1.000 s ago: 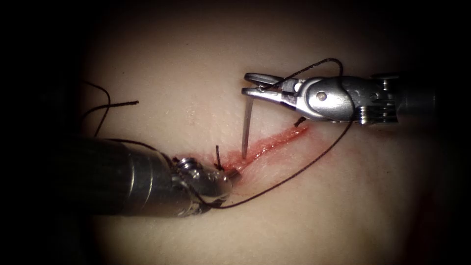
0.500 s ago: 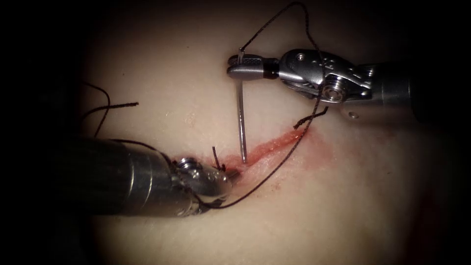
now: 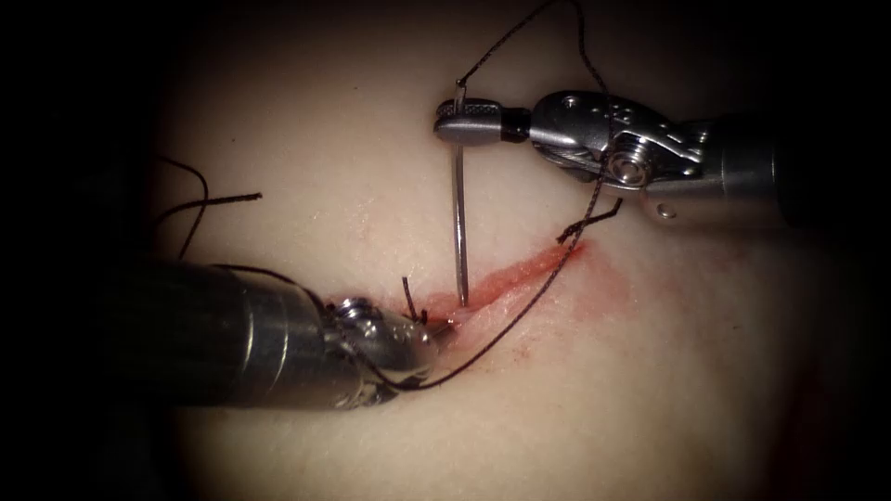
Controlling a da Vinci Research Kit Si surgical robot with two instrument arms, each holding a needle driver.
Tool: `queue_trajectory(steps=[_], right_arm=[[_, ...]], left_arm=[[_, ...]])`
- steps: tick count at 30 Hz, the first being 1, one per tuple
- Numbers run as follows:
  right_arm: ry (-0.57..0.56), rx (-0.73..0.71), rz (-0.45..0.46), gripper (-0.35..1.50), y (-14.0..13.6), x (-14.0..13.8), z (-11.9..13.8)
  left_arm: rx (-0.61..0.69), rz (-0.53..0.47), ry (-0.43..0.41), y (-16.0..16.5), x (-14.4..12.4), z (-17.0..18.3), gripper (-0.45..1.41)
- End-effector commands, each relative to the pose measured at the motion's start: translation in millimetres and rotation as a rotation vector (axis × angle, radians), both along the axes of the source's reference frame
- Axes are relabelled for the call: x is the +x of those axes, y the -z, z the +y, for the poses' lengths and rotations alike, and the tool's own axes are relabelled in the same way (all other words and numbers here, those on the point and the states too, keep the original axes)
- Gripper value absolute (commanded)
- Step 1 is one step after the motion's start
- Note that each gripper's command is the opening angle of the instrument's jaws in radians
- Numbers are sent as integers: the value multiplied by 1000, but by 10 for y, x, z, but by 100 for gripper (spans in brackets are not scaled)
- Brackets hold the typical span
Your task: Wound Closure
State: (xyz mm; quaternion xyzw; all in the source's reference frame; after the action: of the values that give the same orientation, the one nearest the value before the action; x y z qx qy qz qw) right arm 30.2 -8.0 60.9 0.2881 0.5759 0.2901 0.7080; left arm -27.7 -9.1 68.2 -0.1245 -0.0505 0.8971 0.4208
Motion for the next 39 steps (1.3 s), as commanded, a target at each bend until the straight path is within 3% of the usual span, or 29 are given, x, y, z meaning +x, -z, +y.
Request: queue_trajectory(steps=[1,39], right_arm=[[-1,12,1,-35,-2,8,1],[95,363,-110,-35,-14,13,-47]], left_arm=[[1,0,-1,-5,-4,-2,-45],[5,-3,-2,-4,-3,-1,-45]])
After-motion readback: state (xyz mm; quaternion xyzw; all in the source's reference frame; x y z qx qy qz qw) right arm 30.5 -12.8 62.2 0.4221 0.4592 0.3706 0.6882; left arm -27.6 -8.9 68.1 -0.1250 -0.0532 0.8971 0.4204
